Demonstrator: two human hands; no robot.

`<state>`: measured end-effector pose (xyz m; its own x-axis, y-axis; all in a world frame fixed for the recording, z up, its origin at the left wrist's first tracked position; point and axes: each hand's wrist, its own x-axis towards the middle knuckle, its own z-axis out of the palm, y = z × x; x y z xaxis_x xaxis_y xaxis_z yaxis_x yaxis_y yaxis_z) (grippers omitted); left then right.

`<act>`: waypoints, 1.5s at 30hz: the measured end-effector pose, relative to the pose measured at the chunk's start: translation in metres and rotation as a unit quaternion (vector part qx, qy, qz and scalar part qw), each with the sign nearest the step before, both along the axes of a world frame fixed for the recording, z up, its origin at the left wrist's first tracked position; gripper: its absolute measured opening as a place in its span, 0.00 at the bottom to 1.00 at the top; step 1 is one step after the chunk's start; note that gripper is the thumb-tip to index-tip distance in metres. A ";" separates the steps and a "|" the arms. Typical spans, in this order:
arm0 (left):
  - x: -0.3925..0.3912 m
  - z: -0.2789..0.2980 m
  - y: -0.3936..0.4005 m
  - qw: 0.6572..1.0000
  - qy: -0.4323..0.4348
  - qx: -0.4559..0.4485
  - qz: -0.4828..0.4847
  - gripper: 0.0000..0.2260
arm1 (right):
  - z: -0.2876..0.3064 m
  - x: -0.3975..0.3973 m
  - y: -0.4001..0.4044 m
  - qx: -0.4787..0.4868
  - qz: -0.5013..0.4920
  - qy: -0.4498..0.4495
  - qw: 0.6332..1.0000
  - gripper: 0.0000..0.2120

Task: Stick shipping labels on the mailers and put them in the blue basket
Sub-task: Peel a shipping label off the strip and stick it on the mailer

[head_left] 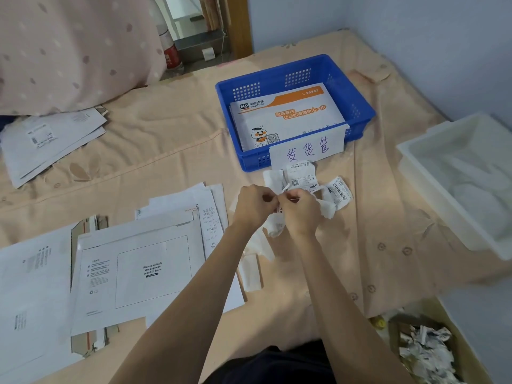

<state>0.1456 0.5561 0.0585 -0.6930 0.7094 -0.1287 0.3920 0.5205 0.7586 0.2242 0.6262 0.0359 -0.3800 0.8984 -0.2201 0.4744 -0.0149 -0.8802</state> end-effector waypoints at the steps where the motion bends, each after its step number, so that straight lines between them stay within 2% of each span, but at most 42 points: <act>1: 0.000 0.000 0.000 1.000 -0.005 0.008 0.004 0.07 | 0.000 0.000 0.000 -0.003 -0.001 0.008 1.000 0.04; 4: 0.003 0.002 0.001 0.998 -0.033 0.039 0.031 0.02 | 0.003 0.001 0.000 -0.005 0.007 0.017 1.000 0.03; 6: 0.003 0.002 0.002 0.998 -0.021 0.046 0.038 0.04 | 0.004 0.002 0.002 0.001 0.016 0.019 1.000 0.04; 12: 0.002 0.004 0.004 0.999 0.005 0.030 0.044 0.04 | 0.009 0.006 0.001 -0.021 0.001 0.070 0.997 0.02; 15: 0.001 0.007 0.004 0.998 0.017 0.015 0.051 0.04 | 0.007 0.008 -0.001 -0.011 0.001 0.067 0.998 0.01; 23: 0.003 0.009 0.001 0.992 -0.094 0.042 0.075 0.04 | 0.003 0.005 -0.001 -0.092 0.015 0.106 0.990 0.03; 28: 0.001 0.008 0.000 0.993 -0.085 0.046 0.065 0.04 | 0.000 0.006 0.001 -0.076 0.013 0.117 0.990 0.02; 32: -0.001 0.006 -0.001 0.991 -0.110 0.045 0.067 0.03 | 0.000 0.004 0.005 -0.121 0.008 0.123 0.985 0.04; 34: 0.000 0.005 0.000 0.986 -0.136 0.046 0.079 0.03 | 0.001 0.004 0.005 -0.109 0.017 0.114 0.987 0.03; 38: 0.000 0.004 0.000 0.980 -0.166 0.059 0.091 0.10 | 0.004 0.005 0.003 -0.050 0.050 0.090 0.993 0.02; 41: -0.002 0.003 -0.001 0.973 -0.195 0.068 0.099 0.06 | 0.003 0.006 0.005 -0.047 0.044 0.086 0.994 0.02; 45: -0.001 0.003 -0.003 0.976 -0.179 0.076 0.096 0.05 | 0.003 0.007 0.006 -0.009 0.064 0.068 0.996 0.03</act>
